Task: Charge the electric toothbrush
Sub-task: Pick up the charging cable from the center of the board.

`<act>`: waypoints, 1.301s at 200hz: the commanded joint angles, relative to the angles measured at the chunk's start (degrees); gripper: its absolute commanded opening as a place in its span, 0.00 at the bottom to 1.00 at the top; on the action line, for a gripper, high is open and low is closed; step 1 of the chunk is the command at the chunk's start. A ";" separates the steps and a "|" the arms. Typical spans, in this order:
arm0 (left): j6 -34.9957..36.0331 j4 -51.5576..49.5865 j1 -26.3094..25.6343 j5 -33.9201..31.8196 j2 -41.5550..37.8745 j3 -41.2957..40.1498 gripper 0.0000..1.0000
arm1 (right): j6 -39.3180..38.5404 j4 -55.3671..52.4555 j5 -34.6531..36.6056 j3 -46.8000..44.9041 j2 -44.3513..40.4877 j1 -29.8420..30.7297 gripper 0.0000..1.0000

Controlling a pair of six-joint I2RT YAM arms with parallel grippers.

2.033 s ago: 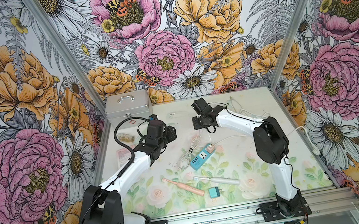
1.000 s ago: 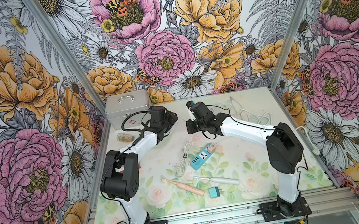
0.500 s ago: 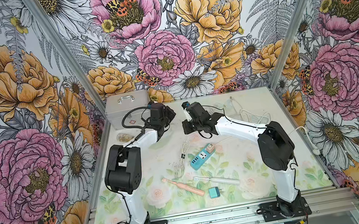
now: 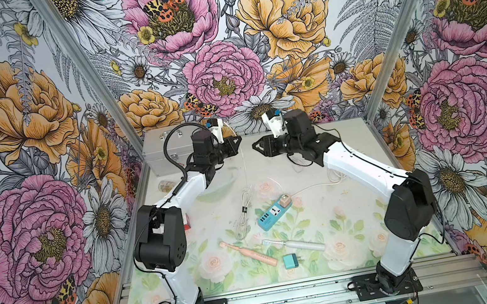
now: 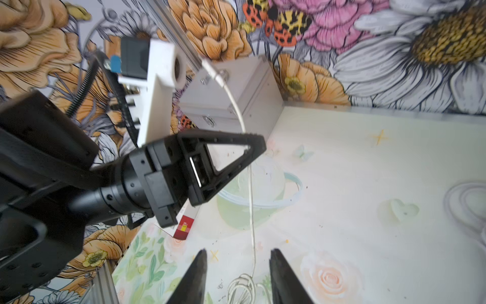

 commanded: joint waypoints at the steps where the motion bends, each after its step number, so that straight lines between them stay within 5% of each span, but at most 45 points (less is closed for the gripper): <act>1: 12.63 0.16 -1.35 10.90 -4.40 1.43 0.00 | 4.27 6.28 -15.55 -0.18 -0.27 -1.61 0.44; 28: 20.37 -8.22 -4.46 11.35 -5.43 4.12 0.00 | 6.60 8.68 -17.08 0.10 0.02 -3.75 0.42; 123: 22.84 -16.43 -6.87 17.12 -5.99 8.95 0.00 | 6.46 20.47 -28.20 -1.82 -0.21 -6.52 0.47; 142: 22.70 -17.11 -6.73 15.94 -6.01 9.42 0.00 | 4.63 17.80 -23.99 -2.40 -1.74 -7.93 0.45; 193: 18.78 -21.39 -9.80 -3.04 -6.55 11.17 0.00 | -4.43 8.14 2.32 -3.30 -5.12 -5.44 0.36; 260: 18.43 -22.18 -11.91 -6.99 -6.04 13.08 0.00 | -10.83 7.24 10.70 3.34 -0.66 0.99 0.37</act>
